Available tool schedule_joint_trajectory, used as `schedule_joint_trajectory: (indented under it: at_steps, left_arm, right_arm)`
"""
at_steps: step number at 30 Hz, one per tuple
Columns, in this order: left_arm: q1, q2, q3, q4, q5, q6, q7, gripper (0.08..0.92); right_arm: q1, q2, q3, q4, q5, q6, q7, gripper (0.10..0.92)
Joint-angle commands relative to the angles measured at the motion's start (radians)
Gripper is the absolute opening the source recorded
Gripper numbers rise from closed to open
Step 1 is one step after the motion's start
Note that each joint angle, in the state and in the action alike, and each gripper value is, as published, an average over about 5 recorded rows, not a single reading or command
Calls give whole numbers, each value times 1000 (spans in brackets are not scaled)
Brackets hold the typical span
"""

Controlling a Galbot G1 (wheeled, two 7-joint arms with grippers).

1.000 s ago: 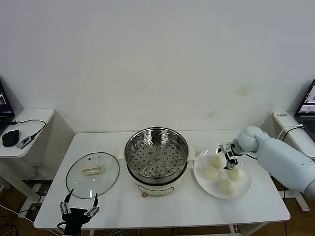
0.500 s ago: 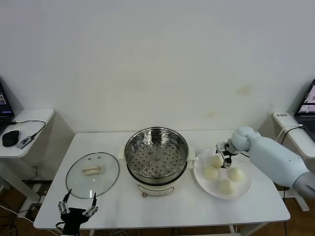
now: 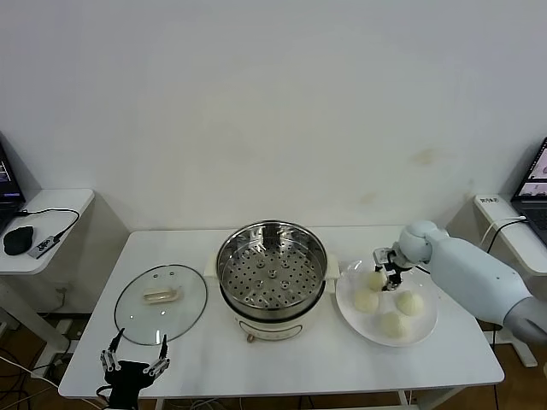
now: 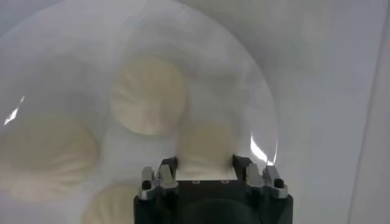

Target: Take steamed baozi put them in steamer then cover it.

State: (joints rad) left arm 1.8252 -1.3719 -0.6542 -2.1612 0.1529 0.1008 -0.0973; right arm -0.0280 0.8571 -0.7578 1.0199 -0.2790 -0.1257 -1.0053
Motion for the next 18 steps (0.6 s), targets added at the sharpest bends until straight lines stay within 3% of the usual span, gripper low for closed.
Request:
schedule_joint_trajectory:
  at_steps: [1, 7, 18]
  left_arm:
    - [0, 1, 0, 0, 0, -1, 1, 823]
    - [-5, 6, -1, -6, -1, 0, 3, 823]
    - [-15, 20, 24, -12, -4, 2, 10, 823]
  right_arm:
    - [4, 1, 0, 5, 4, 0, 1, 569]
    - [65, -83, -15, 117, 81, -15, -14, 568]
    - [400, -281, -221, 361, 394, -64, -28, 577]
